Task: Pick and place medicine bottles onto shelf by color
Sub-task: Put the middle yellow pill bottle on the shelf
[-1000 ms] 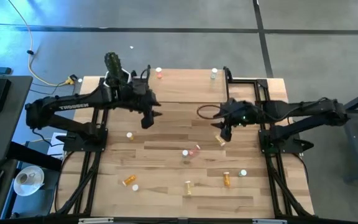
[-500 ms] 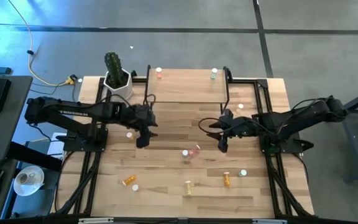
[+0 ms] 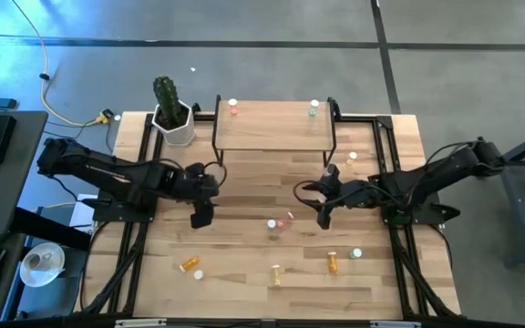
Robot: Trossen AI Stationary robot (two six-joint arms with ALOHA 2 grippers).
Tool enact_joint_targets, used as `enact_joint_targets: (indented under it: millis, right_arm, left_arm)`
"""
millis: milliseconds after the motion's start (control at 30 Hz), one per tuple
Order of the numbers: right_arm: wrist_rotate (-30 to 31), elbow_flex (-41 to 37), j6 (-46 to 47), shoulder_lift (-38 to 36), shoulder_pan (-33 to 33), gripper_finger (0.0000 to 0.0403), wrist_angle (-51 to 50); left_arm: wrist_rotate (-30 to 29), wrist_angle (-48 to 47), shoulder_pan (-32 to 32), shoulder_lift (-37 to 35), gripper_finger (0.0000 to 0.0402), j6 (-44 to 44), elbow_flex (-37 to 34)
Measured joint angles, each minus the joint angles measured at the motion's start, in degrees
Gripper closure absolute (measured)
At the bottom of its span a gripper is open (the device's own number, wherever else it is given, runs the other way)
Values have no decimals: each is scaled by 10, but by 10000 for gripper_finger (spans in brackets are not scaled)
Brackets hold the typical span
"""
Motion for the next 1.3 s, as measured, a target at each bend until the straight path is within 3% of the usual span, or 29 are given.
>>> enact_joint_targets:
  millis: [467,600,867,1100,1300]
  right_arm:
    - [-9,0,-102,47,4,223,108]
    - [-14,0,-74,47,4,223,104]
    - [-87,0,54,47,11,223,10]
    - [-87,2,152,37,40,223,-63]
    - [-72,2,161,14,73,223,-66]
  left_arm:
    - [-100,-45,-139,0,197,-166,0]
    - [-127,-56,-175,0,197,-205,0]
    - [-157,-57,-212,0,197,-234,0]
    - [-158,-53,-214,0,197,-254,0]
    - [-154,-53,-214,0,197,-255,0]
